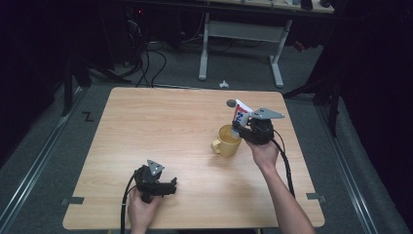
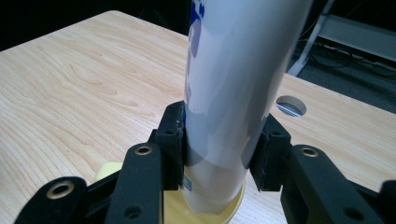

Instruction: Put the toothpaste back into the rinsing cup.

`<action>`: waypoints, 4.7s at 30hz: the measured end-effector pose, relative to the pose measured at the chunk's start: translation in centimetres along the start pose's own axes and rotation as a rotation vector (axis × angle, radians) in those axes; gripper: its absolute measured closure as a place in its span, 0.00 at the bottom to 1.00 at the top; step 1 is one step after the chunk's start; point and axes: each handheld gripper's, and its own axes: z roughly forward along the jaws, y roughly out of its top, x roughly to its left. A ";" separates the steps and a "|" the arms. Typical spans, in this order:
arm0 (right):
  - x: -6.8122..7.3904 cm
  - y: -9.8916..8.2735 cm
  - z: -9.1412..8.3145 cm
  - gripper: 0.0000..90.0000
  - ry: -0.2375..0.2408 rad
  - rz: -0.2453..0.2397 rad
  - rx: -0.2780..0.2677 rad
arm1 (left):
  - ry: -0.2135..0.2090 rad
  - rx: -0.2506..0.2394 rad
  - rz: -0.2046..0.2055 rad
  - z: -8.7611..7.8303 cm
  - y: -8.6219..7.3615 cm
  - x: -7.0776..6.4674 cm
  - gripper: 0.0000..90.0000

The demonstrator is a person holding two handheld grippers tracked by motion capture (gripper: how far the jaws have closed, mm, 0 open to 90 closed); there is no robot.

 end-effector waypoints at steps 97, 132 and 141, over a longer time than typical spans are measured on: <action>1.2 -3.7 3.7 0.69 0.052 0.012 0.160 | -0.001 0.002 0.001 0.0 0.0 0.0 0.02; 1.2 -3.9 3.6 0.62 0.048 0.014 0.154 | -0.001 0.001 0.001 0.0 0.0 0.0 0.02; 1.3 -3.7 3.2 0.55 0.031 0.004 0.146 | -0.001 0.001 0.001 0.0 0.0 0.0 0.02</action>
